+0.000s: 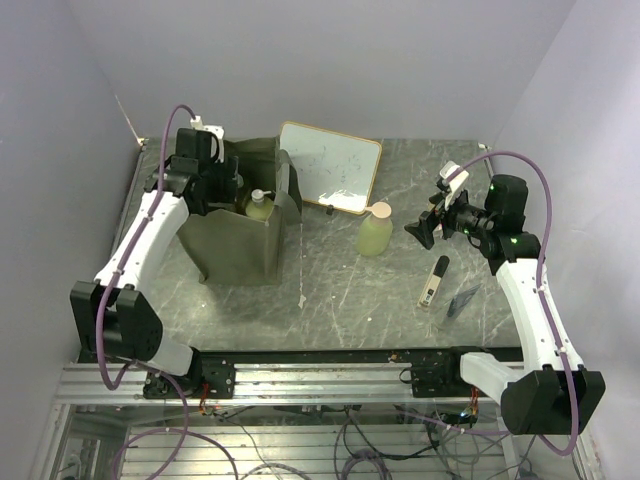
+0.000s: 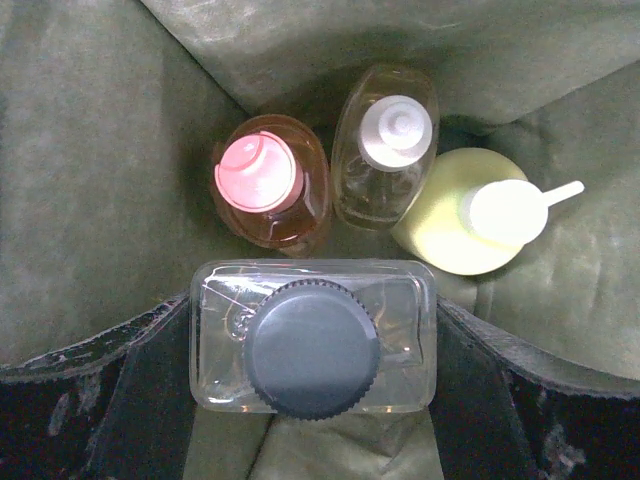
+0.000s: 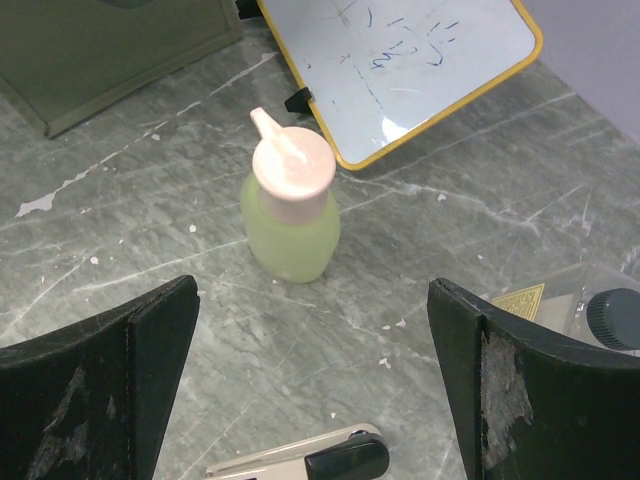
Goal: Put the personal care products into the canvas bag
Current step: Place the care product in the canvas bag.
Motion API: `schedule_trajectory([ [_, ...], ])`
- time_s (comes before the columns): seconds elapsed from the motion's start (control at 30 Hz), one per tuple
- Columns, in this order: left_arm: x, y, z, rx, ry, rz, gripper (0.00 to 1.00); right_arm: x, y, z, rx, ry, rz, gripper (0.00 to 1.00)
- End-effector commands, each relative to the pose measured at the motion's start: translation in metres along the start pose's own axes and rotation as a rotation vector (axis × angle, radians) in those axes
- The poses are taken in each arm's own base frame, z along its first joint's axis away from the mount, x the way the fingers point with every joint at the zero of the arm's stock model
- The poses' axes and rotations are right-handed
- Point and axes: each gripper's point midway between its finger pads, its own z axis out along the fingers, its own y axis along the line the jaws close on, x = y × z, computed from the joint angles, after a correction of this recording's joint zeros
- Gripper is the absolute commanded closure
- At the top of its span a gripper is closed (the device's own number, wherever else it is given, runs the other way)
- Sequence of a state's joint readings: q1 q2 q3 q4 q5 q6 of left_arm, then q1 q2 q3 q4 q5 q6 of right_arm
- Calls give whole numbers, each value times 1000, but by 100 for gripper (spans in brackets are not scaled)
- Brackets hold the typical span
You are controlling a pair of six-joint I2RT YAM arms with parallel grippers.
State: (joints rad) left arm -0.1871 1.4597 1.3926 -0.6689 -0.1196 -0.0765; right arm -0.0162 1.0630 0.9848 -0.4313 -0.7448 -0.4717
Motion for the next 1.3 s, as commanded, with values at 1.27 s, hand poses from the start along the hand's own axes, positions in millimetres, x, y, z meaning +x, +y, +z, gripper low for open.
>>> schedule_trajectory([
  [1.27,20,-11,71,54,-87,16,87,1,2,2,-3,-1,-16,3],
])
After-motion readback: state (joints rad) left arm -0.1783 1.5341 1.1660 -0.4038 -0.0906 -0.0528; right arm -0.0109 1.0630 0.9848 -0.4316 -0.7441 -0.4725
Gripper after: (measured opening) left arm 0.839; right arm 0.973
